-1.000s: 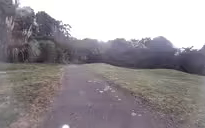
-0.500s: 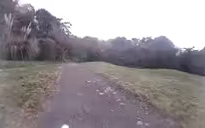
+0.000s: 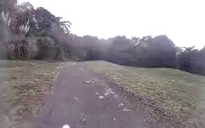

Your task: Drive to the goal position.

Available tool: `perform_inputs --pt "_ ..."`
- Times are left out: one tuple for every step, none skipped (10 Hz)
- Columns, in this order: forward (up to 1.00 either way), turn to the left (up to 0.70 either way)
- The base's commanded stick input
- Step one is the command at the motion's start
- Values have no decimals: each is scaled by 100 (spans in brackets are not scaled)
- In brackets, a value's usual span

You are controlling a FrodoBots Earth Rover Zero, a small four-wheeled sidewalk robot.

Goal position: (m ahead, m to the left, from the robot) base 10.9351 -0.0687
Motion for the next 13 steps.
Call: perform_inputs --pt "45 -27" --pt "45 -16" --pt "45 -3" --pt "45 7" --pt "45 17" --pt "45 22" --pt "45 22" --pt "45 22" --pt "45 22" --pt "45 22" --pt "45 22" --pt "45 22" --pt "45 22"
